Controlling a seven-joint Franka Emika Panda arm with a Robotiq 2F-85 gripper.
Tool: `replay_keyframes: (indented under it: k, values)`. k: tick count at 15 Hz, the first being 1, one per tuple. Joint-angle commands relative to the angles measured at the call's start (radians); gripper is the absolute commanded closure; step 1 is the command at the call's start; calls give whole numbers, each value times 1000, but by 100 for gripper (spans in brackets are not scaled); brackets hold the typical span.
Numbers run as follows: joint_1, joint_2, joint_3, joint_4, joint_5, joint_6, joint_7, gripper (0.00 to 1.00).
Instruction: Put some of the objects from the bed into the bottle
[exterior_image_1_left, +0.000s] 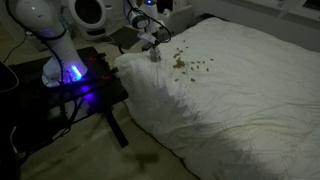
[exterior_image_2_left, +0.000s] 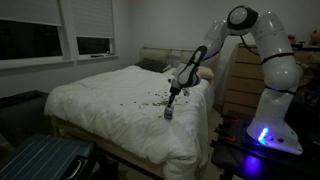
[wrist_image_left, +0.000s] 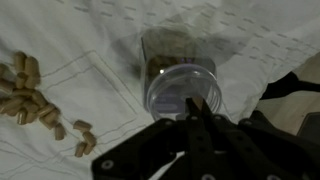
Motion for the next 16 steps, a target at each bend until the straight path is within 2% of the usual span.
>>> replay_keyframes:
  k: [1,2,6,7,9,11,12,14,16]
  values:
    - [-21,7,5,-15,-79,44,51,71]
    - [-23,9,3,-15,-95,48,59,69]
    - [-28,13,-4,-15,-143,54,91,41]
    - [-29,13,-4,-15,-151,58,93,79]
    - [-41,13,5,-14,-155,46,96,81]
    - [-42,12,2,-11,-155,40,100,96]
    - [-42,11,1,-9,-152,31,105,100]
    - [-38,0,-6,-8,-147,13,117,100]
    - [-65,-17,19,-12,-141,-2,115,100]
